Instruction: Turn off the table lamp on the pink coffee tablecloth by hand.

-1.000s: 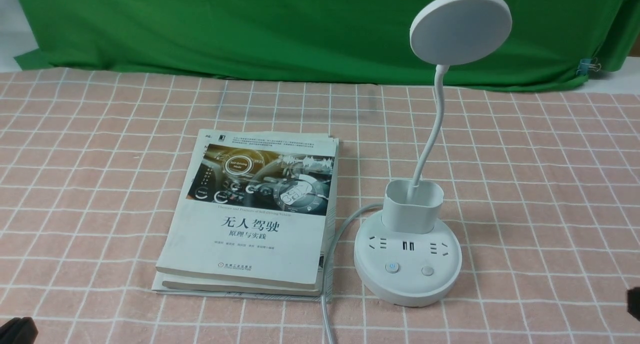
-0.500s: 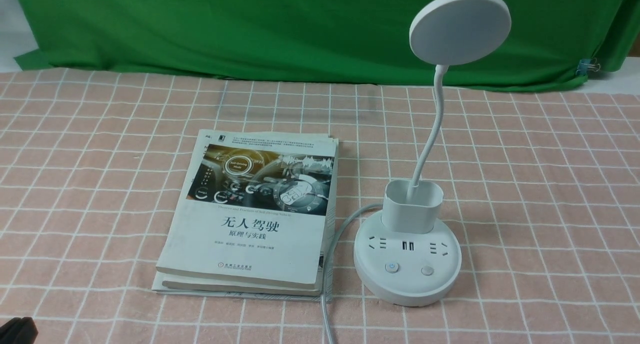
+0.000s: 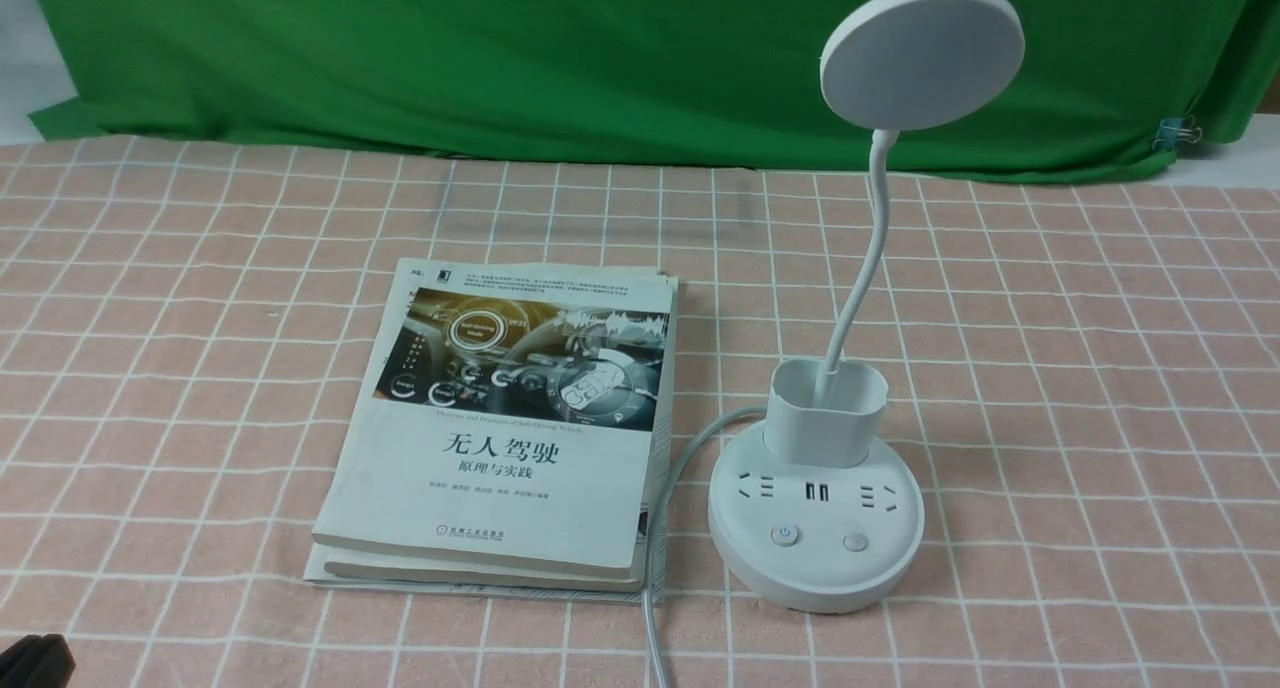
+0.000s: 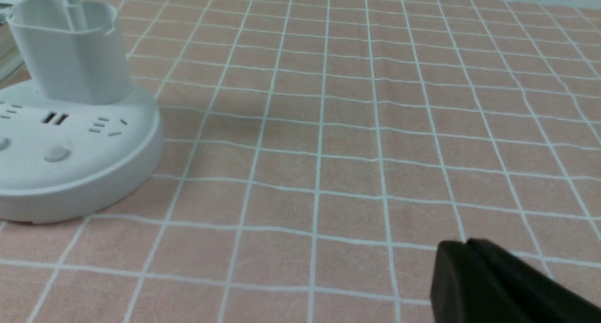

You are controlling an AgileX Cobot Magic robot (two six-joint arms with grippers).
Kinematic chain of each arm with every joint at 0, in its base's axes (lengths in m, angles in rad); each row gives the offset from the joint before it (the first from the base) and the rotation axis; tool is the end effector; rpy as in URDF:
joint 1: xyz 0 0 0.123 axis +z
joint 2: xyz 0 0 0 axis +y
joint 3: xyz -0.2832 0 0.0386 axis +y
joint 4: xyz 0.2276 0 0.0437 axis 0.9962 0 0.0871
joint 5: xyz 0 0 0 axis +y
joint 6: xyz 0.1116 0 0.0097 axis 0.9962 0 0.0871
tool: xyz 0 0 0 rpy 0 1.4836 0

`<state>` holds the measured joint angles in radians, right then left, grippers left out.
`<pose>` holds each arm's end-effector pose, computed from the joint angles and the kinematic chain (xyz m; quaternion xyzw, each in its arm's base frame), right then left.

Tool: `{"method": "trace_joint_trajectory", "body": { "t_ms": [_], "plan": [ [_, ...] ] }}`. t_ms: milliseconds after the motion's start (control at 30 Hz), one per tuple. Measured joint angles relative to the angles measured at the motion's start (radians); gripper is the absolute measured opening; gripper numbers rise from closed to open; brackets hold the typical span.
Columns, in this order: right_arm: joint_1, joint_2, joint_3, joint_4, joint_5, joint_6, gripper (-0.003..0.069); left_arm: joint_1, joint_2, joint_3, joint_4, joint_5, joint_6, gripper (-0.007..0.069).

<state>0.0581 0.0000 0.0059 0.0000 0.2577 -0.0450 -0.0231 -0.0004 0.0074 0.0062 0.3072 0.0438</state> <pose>0.0548 0.0032 0.1842 -0.0395 0.7656 0.0042 0.6421 0.0538 -0.0010 0.1783 0.0279 0.7821 0.0090 0.6224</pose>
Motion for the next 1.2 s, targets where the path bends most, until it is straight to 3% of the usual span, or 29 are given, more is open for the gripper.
{"method": "trace_joint_trajectory", "body": {
  "t_ms": [1200],
  "plan": [
    [0.0,0.0,0.0,0.0,-0.001,0.0,0.0128,0.0,0.0,0.0,0.0,0.0,0.0,0.0006]
  ]
}}
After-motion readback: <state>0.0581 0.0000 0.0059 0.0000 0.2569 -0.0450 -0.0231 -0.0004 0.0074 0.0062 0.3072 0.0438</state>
